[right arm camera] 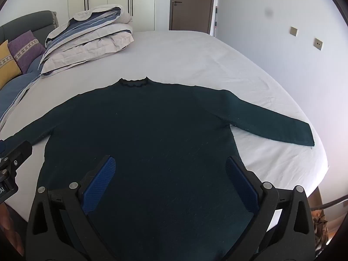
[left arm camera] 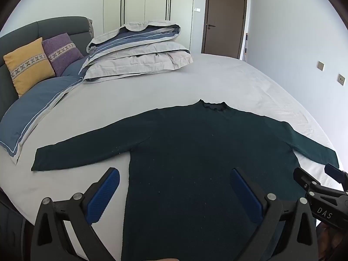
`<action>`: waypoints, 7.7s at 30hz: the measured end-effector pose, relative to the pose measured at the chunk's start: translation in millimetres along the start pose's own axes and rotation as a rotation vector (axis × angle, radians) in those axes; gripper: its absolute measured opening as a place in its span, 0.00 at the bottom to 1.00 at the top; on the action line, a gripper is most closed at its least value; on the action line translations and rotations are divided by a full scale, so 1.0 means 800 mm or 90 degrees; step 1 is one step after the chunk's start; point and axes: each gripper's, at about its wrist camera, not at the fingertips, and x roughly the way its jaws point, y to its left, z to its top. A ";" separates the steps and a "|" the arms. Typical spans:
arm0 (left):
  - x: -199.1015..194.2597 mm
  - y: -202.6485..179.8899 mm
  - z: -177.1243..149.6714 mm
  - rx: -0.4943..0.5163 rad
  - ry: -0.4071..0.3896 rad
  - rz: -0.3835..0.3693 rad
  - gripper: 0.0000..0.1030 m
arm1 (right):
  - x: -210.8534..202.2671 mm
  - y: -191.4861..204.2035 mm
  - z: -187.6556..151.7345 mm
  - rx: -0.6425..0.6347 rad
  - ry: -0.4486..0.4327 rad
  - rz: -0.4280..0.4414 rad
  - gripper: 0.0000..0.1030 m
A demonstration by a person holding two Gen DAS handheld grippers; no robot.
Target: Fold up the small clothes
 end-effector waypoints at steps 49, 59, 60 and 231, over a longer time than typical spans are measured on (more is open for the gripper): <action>0.003 0.008 -0.016 0.002 0.003 0.010 1.00 | 0.005 0.012 -0.014 -0.006 0.012 0.000 1.00; 0.003 0.007 -0.015 0.002 0.004 0.011 1.00 | 0.005 0.013 -0.014 -0.006 0.013 0.000 1.00; 0.003 0.007 -0.015 0.003 0.004 0.011 1.00 | 0.005 0.013 -0.014 -0.006 0.013 0.000 1.00; 0.310 0.020 0.050 -0.153 0.076 -0.218 0.10 | 0.412 -0.297 0.137 0.276 0.113 0.147 0.04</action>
